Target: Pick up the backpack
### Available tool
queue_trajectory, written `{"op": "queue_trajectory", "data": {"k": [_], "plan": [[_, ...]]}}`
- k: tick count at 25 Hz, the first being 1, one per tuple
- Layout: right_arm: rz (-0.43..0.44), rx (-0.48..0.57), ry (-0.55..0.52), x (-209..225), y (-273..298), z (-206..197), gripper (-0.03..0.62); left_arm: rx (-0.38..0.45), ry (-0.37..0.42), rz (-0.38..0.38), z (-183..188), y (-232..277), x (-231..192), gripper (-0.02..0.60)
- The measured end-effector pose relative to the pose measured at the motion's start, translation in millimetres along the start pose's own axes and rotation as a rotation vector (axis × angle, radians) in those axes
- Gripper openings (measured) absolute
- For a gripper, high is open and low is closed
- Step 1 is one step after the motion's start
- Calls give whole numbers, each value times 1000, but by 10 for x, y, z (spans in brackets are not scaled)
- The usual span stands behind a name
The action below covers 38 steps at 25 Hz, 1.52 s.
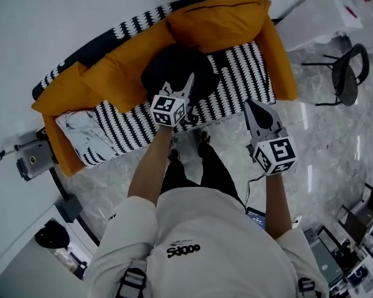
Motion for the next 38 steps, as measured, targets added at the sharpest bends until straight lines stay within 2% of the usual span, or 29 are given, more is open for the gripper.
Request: {"op": "queue_trajectory", "data": {"k": [5, 13, 21, 25, 29, 38], "plan": [[-26, 10, 1, -258, -199, -67, 35, 8, 17, -29, 10, -258, 90, 36], [-74, 24, -8, -660, -468, -126, 35, 13, 101, -109, 176, -538, 299, 35], [-111, 79, -32, -983, -755, 32, 35, 29, 199, -126, 460, -1032, 433, 35], [-110, 113, -55, -1280, -868, 90, 35, 44, 255, -133, 601, -1407, 497, 35], [-117, 141, -92, -1592, -970, 181, 35, 64, 313, -151, 819, -1774, 593, 35], [-157, 224, -157, -2049, -1253, 470, 35, 134, 389, -170, 1422, -2403, 911, 35]]}}
Point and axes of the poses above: the fingertips, and each gripper's own axes: y forward along the fingers, x to its right, z out of its top, the point moved 8 cm from there along -y, backward along the fingers, and after that the axes turned 4 degrees about -z, right-handed, at the moved point
